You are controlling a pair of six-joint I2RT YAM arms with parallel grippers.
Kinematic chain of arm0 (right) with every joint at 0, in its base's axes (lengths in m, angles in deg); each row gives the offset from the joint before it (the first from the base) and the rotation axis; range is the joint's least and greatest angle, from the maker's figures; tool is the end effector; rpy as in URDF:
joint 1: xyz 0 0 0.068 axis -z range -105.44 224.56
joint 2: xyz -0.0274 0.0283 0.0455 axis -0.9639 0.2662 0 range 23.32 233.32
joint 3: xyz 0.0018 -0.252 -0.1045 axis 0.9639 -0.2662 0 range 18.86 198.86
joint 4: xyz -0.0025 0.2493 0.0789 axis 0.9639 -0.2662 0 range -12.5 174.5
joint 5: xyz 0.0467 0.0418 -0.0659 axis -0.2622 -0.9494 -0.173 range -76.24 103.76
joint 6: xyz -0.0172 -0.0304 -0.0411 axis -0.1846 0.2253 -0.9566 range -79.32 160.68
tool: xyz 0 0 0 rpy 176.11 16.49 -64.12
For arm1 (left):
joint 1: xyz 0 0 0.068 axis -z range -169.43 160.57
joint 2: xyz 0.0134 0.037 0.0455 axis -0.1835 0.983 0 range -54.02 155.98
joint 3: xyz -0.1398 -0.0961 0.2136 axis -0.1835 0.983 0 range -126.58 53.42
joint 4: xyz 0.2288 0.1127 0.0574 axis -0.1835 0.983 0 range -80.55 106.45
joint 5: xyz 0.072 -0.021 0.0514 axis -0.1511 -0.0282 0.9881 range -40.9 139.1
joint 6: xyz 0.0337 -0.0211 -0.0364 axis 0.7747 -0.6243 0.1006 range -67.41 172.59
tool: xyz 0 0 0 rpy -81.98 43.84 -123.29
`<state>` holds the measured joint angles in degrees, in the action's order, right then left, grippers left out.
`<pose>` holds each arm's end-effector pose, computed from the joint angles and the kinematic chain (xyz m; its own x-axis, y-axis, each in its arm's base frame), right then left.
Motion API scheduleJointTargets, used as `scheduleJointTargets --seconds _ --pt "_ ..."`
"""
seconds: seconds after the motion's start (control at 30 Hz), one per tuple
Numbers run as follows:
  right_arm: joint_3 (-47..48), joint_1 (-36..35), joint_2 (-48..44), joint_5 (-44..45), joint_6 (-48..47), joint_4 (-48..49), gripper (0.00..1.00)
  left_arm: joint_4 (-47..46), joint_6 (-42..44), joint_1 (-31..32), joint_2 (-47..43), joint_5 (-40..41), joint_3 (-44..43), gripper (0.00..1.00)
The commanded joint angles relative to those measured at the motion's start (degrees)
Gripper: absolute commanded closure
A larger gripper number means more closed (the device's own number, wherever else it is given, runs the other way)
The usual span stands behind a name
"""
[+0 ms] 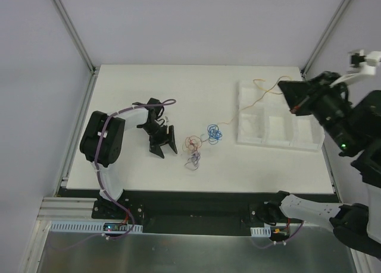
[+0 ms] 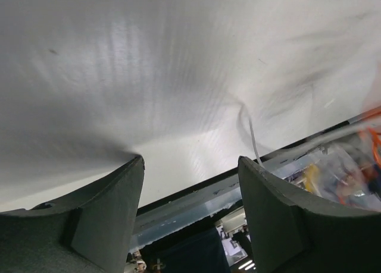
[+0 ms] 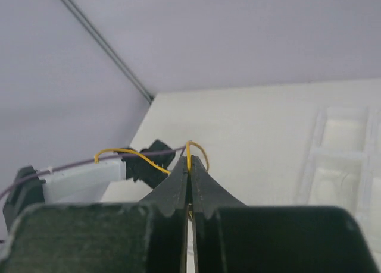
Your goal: Untangle the cables
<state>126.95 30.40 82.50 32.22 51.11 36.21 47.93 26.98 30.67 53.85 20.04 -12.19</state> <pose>0.0856 0.0674 0.5656 -0.0710 0.1706 -0.9828 -0.4281 0.8847 0.1845 0.3129 -0.1329 0.1406 -0.9974 -0.0373 0.0622 -0.0636 0.8626 -0.5018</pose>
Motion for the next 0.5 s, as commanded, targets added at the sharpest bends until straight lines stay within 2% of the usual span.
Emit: scheduleJointTargets --seconds 0.0,0.2,0.3,0.47 --pt "9.1 0.2 2.6 7.2 -6.6 -3.1 1.00 -1.1 4.0 -1.8 -1.3 6.3 1.9 0.35" --pt "6.4 0.1 3.6 3.2 -4.9 -2.9 1.00 -0.6 4.4 -2.0 -10.0 6.6 0.0 0.31" --pt "5.9 0.2 3.8 3.9 -4.6 -3.0 1.00 1.2 5.1 -2.1 -12.3 7.0 -2.9 0.25" --pt "5.0 0.2 4.1 2.3 -2.1 -3.4 1.00 0.7 6.6 -0.2 -16.6 0.2 -7.7 0.20"
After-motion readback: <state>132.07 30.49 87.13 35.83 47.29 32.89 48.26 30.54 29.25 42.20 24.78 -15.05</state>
